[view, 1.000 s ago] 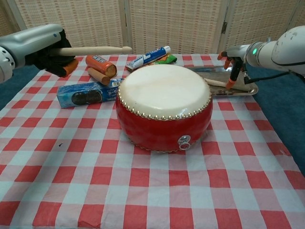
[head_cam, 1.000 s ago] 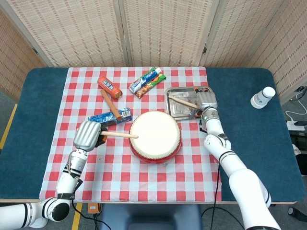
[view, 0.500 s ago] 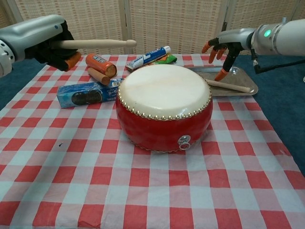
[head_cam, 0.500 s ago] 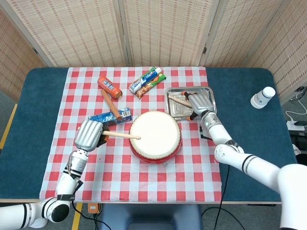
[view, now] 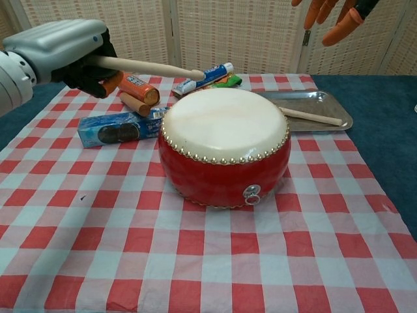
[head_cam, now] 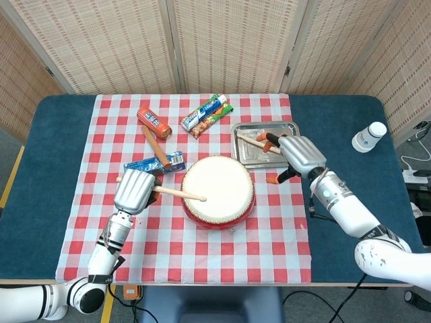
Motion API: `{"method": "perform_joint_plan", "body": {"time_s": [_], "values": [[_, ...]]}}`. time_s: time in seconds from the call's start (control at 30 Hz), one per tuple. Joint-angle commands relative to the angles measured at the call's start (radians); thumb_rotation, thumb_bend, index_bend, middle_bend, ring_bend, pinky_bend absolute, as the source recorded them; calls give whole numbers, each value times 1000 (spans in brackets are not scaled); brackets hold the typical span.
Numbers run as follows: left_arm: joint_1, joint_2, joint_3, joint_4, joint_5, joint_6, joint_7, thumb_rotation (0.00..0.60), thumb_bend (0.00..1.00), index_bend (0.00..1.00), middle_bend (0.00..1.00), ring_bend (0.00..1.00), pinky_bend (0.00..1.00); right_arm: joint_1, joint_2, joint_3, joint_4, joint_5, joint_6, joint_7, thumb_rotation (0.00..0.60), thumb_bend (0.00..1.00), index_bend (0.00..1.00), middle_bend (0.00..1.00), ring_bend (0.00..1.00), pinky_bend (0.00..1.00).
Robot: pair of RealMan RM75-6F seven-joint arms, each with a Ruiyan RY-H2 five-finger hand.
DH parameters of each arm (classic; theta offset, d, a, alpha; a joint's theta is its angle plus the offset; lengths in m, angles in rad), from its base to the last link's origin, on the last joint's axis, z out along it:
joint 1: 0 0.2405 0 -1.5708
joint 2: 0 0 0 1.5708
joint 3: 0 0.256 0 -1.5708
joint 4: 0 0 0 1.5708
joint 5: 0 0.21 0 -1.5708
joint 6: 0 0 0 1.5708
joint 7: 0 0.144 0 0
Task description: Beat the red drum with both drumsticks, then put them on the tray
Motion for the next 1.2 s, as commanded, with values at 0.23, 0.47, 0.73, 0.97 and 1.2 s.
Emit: {"method": "perform_joint_plan", "body": {"time_s": [0.23, 0.47, 0.73, 0.97, 1.2], "values": [[-60, -60, -43, -30, -103, -21, 126, 600, 618, 1000, 1000, 942, 1000, 125, -36, -70, -68, 133, -17, -22, 600, 25, 255, 339, 245, 374], [-115, -109, -86, -41, -207, -6, 233, 600, 618, 1000, 1000, 942, 1000, 255, -151, -119, -48, 266, 56, -65, 600, 25, 304, 377, 245, 375], [-168, -163, -112, -34, -268, 34, 312, 600, 618, 1000, 1000, 941, 1000, 357, -272, -139, -31, 395, 203, -127, 600, 25, 358, 434, 276, 376], [-195, -178, -112, -33, -291, 57, 358, 600, 619, 1000, 1000, 936, 1000, 388, -333, -124, -26, 440, 282, -147, 600, 25, 433, 480, 311, 387], [-210, -185, -107, -28, -306, 67, 368, 600, 616, 1000, 1000, 933, 1000, 401, -381, -108, -17, 456, 344, -174, 600, 25, 545, 537, 366, 408]]}}
